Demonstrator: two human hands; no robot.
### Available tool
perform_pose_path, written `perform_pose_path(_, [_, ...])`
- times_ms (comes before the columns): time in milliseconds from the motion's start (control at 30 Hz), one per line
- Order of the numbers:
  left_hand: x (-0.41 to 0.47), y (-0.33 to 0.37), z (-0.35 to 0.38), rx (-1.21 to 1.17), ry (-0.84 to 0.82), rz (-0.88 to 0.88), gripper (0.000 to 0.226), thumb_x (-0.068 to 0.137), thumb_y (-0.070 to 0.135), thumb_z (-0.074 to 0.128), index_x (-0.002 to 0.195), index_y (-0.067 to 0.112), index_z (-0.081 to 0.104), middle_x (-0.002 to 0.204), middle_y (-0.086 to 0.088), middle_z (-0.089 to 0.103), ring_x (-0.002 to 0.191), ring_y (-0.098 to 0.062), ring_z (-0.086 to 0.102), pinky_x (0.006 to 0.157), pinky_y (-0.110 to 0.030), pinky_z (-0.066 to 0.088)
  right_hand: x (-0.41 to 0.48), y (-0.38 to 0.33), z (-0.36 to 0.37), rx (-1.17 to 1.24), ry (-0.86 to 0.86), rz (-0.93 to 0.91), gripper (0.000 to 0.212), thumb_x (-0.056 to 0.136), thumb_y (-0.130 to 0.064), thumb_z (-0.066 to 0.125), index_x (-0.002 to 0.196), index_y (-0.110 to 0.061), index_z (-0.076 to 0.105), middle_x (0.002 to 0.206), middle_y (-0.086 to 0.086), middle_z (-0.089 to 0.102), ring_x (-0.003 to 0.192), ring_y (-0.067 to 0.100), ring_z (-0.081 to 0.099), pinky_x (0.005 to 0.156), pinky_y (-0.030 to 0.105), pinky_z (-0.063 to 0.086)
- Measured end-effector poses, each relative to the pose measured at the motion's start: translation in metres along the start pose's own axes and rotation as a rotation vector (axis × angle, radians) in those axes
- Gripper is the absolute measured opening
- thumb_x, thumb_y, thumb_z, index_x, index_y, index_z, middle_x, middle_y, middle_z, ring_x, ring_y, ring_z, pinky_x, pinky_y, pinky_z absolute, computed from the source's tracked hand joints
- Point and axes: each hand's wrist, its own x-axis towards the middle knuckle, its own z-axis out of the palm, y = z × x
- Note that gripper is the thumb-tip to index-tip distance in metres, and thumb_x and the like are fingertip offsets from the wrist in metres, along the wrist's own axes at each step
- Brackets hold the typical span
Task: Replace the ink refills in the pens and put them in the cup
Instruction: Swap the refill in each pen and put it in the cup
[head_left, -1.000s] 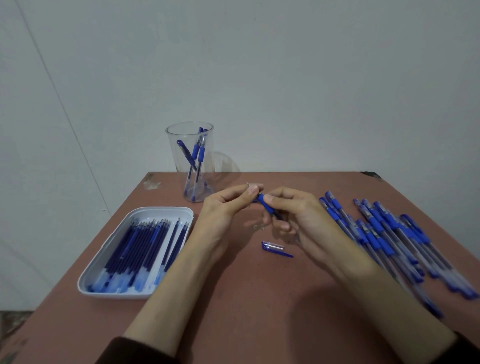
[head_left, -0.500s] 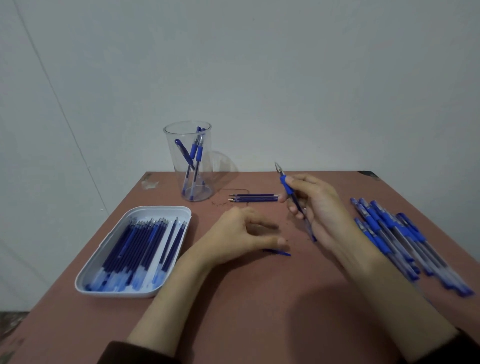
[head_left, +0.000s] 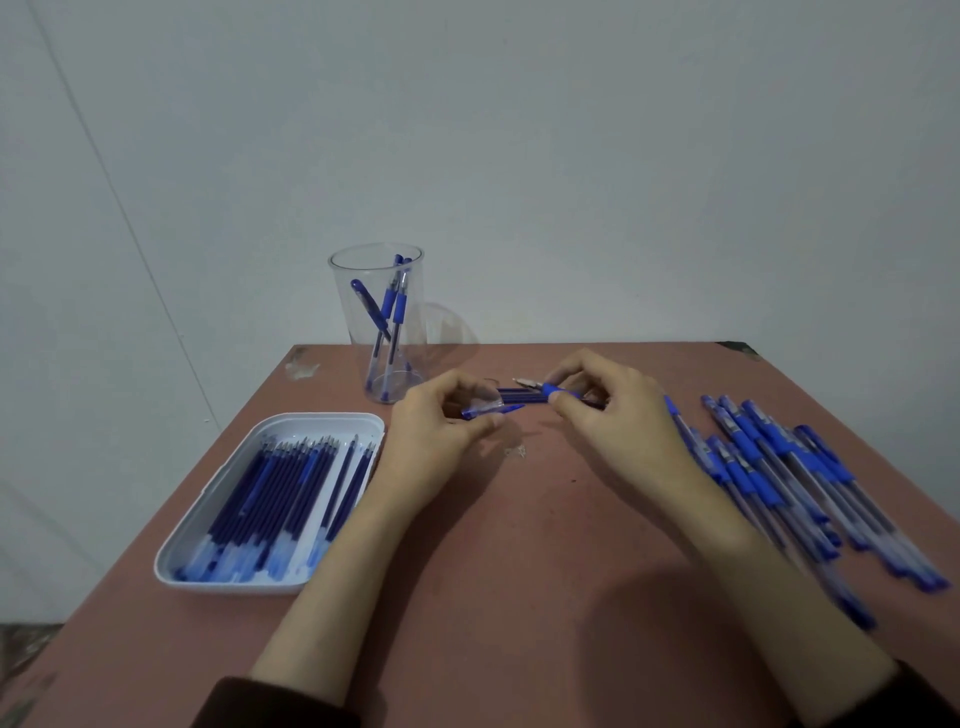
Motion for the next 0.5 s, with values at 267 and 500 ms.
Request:
perform_pose_path(267, [0.0006, 0.0, -0.0012, -0.08, -0.008, -0.019, 0.024, 0.077, 0.002, 0.075, 0.081, 0.026, 0.069, 0.08, 0.003, 0.071, 0.069, -0.01, 0.065, 0.067, -0.017, 0.052, -0.0063, -0.0021, 0.0008, -0.235, -0.042, -0.13, 0.011, 0.078, -0.016, 0.059, 0.079, -0.027, 0.06, 0.071, -0.01, 0.061, 0.072, 0.011, 0.053, 0.069, 0.037, 0.048])
perform_pose_path(500, [0.0013, 0.0026, -0.0056, -0.059, 0.004, -0.019, 0.02, 0.077, 0.002, 0.075, 0.086, 0.02, 0.071, 0.071, 0.013, 0.066, 0.064, -0.004, 0.06, 0.061, -0.009, 0.046, -0.005, -0.0026, -0.0015, -0.216, -0.021, -0.121, 0.014, 0.079, -0.014, 0.06, 0.077, -0.028, 0.06, 0.071, -0.009, 0.061, 0.072, 0.012, 0.053, 0.07, 0.037, 0.048])
